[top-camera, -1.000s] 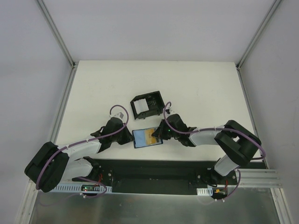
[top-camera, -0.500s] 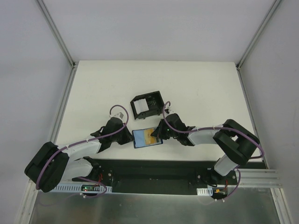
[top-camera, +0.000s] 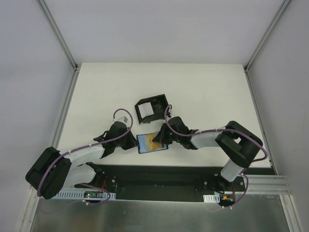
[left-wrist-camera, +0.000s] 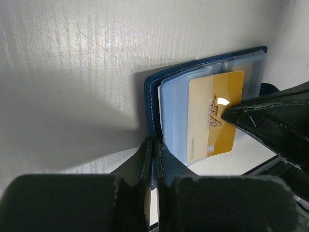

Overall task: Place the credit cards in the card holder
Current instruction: Insert the credit card into the card holder.

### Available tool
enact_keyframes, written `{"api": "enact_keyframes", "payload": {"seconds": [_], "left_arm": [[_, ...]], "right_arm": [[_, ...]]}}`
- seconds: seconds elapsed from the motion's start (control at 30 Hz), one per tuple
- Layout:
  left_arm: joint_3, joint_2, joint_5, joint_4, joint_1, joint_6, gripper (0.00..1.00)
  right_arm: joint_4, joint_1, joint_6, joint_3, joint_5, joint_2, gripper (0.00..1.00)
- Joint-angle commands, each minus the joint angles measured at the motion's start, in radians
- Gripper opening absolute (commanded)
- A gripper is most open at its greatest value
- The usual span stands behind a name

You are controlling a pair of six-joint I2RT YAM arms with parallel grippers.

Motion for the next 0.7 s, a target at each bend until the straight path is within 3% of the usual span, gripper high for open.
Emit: {"api": "enact_keyframes", "payload": {"seconds": [0.0, 0.2, 0.43, 0.67], "left_arm": [[-0.007, 0.017, -0.017, -0.055, 0.005, 0.017, 0.00], [-0.007, 0.019, -0.011, -0.047, 0.005, 0.017, 0.00], [-0.015, 0.003, -0.014, -0.049, 0.005, 0.017, 0.00], [-0.007, 0.006, -0.008, -0.047, 0.005, 0.019, 0.00]], "right_arm": [[-0.113, 0.028, -0.018, 0.001, -0.014, 0.047, 0.00], [-0.126, 0.042, -0.021, 0.028, -0.008, 0.051, 0.07], [-0.284, 0.021, -0.085, 0.033, 0.101, -0.048, 0.32], [-0.311, 0.034, -0.108, 0.094, 0.066, -0.008, 0.34]]}}
